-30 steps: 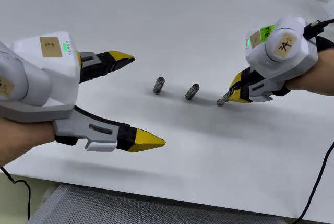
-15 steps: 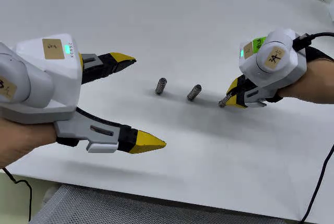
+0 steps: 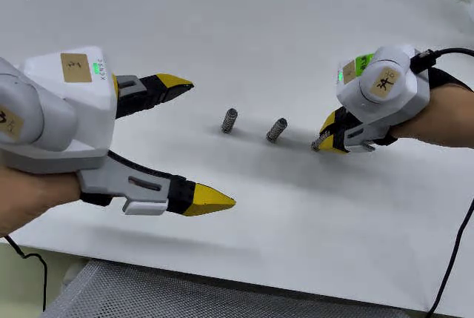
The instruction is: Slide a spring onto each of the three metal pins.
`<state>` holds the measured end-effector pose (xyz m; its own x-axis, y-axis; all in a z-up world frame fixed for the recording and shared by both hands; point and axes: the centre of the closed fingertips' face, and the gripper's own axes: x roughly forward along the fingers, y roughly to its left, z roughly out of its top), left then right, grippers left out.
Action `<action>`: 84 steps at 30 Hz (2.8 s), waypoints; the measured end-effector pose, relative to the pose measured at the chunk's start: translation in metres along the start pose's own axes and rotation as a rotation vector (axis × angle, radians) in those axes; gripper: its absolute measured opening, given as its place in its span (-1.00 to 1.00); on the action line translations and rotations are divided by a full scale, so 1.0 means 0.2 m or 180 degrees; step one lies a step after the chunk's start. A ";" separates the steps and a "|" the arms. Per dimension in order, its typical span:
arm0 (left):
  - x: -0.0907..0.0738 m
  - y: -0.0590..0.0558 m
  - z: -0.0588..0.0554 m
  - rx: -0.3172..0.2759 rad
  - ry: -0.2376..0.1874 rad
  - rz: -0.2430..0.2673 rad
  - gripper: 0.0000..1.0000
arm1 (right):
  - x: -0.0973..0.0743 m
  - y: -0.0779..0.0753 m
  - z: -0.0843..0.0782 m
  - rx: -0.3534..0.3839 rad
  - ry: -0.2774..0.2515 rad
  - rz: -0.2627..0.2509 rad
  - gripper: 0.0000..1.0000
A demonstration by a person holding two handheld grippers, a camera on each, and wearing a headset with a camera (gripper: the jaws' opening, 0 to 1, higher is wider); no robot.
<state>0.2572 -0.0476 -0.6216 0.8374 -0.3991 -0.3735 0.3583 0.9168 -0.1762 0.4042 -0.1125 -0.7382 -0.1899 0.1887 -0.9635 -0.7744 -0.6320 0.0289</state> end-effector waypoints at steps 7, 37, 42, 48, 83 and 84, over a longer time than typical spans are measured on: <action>-0.01 0.01 -0.02 0.0019 0.0034 0.0003 0.92 | -0.08 0.01 0.03 0.0065 -0.0172 -0.0024 -0.53; -0.04 0.06 -0.11 0.0206 0.0394 0.0042 1.00 | -0.47 0.31 -0.34 0.1731 -0.2201 -0.0649 0.75; -0.04 0.04 -0.13 0.0227 0.0467 0.0056 1.00 | -0.49 0.33 -0.35 0.1814 -0.2337 -0.0735 0.82; -0.04 0.03 -0.15 0.0198 0.0514 0.0072 1.00 | -0.52 0.35 -0.35 0.1858 -0.2428 -0.0808 0.82; -0.04 -0.01 -0.17 0.0186 0.0549 0.0075 1.00 | -0.56 0.40 -0.37 0.1892 -0.2468 -0.0938 0.79; -0.04 -0.01 -0.17 0.0174 0.0539 0.0074 1.00 | -0.55 0.40 -0.37 0.1895 -0.2469 -0.0935 0.79</action>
<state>0.2357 -0.0478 -0.6496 0.7658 -0.3701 -0.5258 0.3655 0.9233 -0.1176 0.4081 -0.2388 -0.6487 -0.1187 0.8446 -0.5221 -0.9876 -0.0458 0.1504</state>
